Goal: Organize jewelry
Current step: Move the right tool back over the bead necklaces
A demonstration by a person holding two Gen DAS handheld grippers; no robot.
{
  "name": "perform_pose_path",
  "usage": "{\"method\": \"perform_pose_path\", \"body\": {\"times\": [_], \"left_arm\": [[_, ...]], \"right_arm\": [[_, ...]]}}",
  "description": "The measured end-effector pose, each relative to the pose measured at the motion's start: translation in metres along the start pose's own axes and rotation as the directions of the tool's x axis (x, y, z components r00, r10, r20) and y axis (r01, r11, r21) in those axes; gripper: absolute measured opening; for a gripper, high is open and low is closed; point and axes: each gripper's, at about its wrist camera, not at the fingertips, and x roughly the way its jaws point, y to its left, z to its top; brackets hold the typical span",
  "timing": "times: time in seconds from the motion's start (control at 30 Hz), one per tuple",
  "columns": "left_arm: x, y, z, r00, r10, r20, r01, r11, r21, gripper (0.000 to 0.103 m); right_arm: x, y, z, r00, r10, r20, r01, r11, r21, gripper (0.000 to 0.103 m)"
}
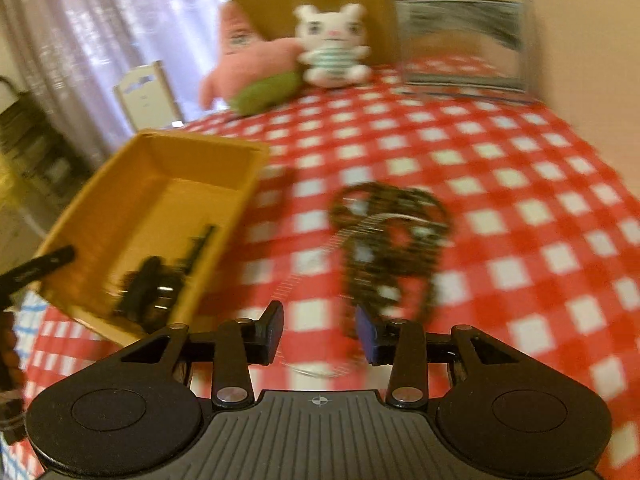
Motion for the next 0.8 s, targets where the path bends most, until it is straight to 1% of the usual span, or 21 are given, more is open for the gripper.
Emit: {"method": "perform_pose_path", "body": {"times": [0.13,0.3,0.5,0.8], "left_arm": [[0.001,0.001,-0.001,1.0,0.013,-0.005,-0.013,1.0,-0.022,0.007],[0.003,-0.001,-0.002,0.999,0.035,-0.005,-0.035,0.999,-0.037,0.008],[0.002,-0.004,-0.003,0.998,0.06,0.005,-0.06,0.997,-0.04,0.009],[0.001,-0.006,-0.003,0.997,0.076,0.006,-0.075,0.996,-0.052,0.009]], "right_arm": [[-0.011,-0.027,-0.004,0.999,-0.043,-0.008,0.044,0.999,0.021,0.041],[-0.017,-0.042,-0.004,0.998,-0.061,-0.013,0.061,0.998,0.001,0.041],[-0.01,-0.05,0.0,0.999,-0.046,-0.026,0.044,0.998,-0.055,0.041],[0.012,-0.048,0.016,0.999,-0.017,-0.033,0.013,0.991,-0.13,0.04]]}}
